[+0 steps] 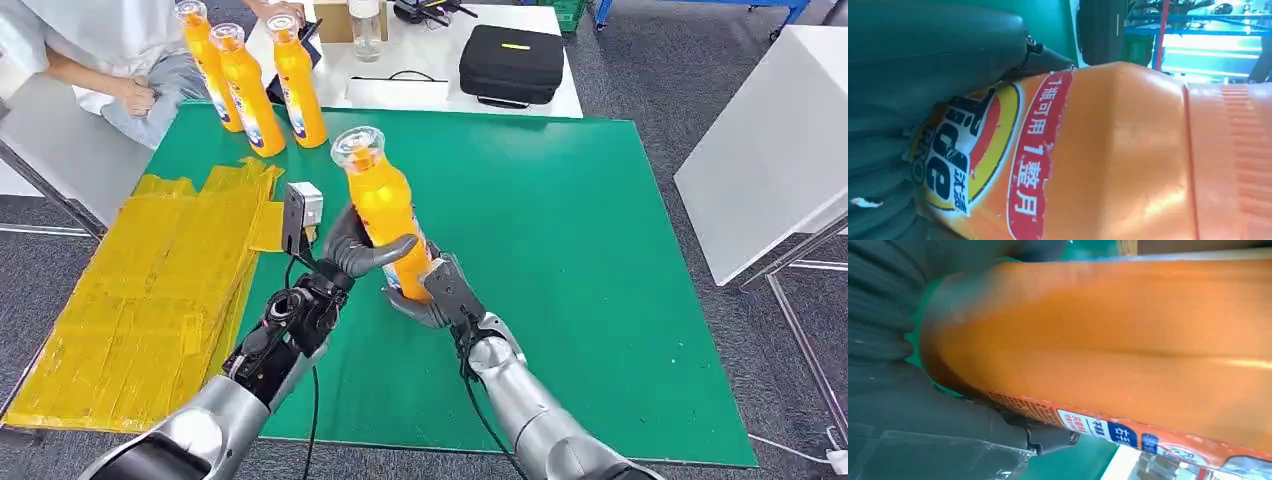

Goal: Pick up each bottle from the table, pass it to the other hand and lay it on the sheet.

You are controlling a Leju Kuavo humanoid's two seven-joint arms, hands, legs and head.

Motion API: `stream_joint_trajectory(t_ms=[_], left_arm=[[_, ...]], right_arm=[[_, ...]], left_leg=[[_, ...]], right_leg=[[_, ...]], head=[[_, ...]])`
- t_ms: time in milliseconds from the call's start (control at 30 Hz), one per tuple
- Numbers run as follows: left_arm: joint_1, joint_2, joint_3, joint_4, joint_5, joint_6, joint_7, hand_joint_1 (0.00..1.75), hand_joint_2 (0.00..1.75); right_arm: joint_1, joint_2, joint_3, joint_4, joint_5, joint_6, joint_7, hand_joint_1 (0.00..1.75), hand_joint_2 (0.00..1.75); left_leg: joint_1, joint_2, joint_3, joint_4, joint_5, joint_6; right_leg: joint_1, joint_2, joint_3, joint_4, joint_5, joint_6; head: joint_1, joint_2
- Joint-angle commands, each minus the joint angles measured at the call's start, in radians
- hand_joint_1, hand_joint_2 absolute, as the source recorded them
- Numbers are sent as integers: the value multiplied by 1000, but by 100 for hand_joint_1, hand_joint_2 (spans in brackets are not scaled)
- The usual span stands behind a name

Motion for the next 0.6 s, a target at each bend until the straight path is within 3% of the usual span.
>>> stream_joint_trajectory(t_ms=[33,67,100,200,267,300,333,600], left_arm=[[-67,4,-11,-10,11,25,3,175,175],[-66,6,-7,-16,9,33,3,175,175],[-68,14,-6,-22,1,43,2,175,175],[-73,37,5,-52,-102,163,-32,175,175],[-76,44,18,-63,-137,190,-32,175,175],[-76,44,18,-63,-137,190,-32,175,175],[-76,44,18,-63,-137,190,-32,175,175],[-74,42,17,-63,-138,191,-32,175,175]], right_arm=[[9,-19,44,-63,-18,-16,-9,175,175],[16,-17,34,-84,-30,-30,-16,23,175],[24,-17,22,-114,-50,-29,-24,0,175],[79,-44,14,-292,-116,-15,-8,0,175],[108,-63,23,-386,-137,-8,26,0,175],[108,-63,23,-386,-137,-8,26,0,175],[108,-63,23,-386,-137,-8,26,0,175],[110,-65,23,-386,-137,-8,25,0,175]], left_leg=[[1,-3,10,3,-6,-3],[1,-2,7,1,-4,-2],[1,-2,5,0,-2,-2],[1,-1,10,2,-6,-2],[1,-1,5,0,-3,-2],[1,-2,13,5,-9,-4],[0,0,6,0,-3,-2],[1,-1,9,2,-6,-2]], right_leg=[[2,-4,10,3,-6,-3],[1,-3,8,1,-4,-2],[1,-2,6,0,-3,-2],[1,-2,10,3,-6,-3],[1,-2,6,0,-3,-2],[2,-4,13,5,-9,-4],[1,-1,6,1,-3,-2],[1,-2,10,2,-6,-3]], head=[[0,0],[0,0],[0,0],[0,0],[0,0],[0,0],[0,0],[0,0]])
